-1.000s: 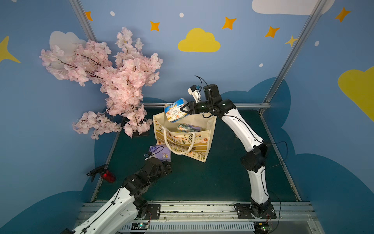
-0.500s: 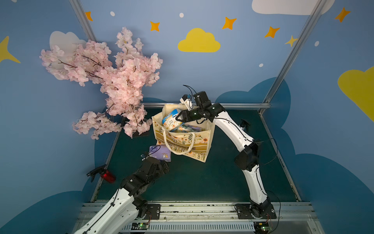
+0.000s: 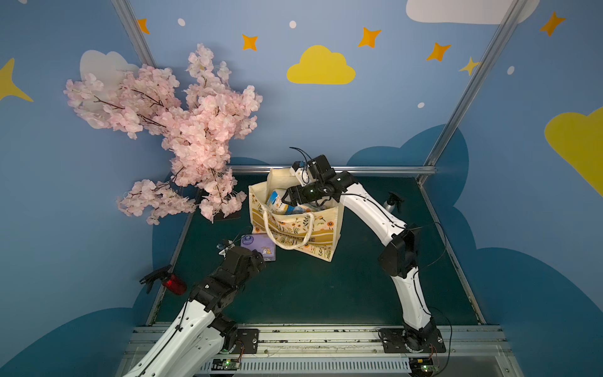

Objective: Put tissues into the canvas bag
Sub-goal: Place the pack of facial tissues in the canvas bag.

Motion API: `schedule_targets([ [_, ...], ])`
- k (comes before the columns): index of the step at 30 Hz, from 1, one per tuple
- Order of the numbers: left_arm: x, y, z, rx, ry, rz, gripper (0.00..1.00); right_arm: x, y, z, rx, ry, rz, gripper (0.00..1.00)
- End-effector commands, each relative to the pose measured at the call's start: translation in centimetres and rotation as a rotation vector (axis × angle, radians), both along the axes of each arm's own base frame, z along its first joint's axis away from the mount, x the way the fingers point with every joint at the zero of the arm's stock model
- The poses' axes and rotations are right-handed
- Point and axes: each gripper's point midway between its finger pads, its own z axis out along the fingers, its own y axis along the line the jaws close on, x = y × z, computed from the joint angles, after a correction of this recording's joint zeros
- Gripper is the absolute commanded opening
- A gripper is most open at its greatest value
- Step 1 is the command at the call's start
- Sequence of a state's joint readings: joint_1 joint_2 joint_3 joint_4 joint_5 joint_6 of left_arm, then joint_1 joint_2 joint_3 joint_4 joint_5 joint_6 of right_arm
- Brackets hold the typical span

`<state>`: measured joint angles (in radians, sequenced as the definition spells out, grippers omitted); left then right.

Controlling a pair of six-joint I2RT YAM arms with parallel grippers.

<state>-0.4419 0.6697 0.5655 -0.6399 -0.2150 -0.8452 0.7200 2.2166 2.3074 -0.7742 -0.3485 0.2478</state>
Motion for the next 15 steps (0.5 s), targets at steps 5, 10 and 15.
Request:
schedule_targets([
  [5, 0.1, 2.9, 0.8, 0.064, -0.007, 0.107, 0.99, -1.1, -2.5, 9.0, 0.075, -0.213, -0.032, 0.92],
  [10, 0.6, 4.1, 0.7, 0.064, -0.001, 0.156, 0.99, -2.8, -4.6, 12.0, 0.119, -0.297, -0.057, 0.92],
  [15, 1.3, 5.3, 0.2, 0.065, 0.007, 0.211, 0.99, -4.8, -8.0, 13.8, 0.107, -0.365, -0.104, 0.92],
])
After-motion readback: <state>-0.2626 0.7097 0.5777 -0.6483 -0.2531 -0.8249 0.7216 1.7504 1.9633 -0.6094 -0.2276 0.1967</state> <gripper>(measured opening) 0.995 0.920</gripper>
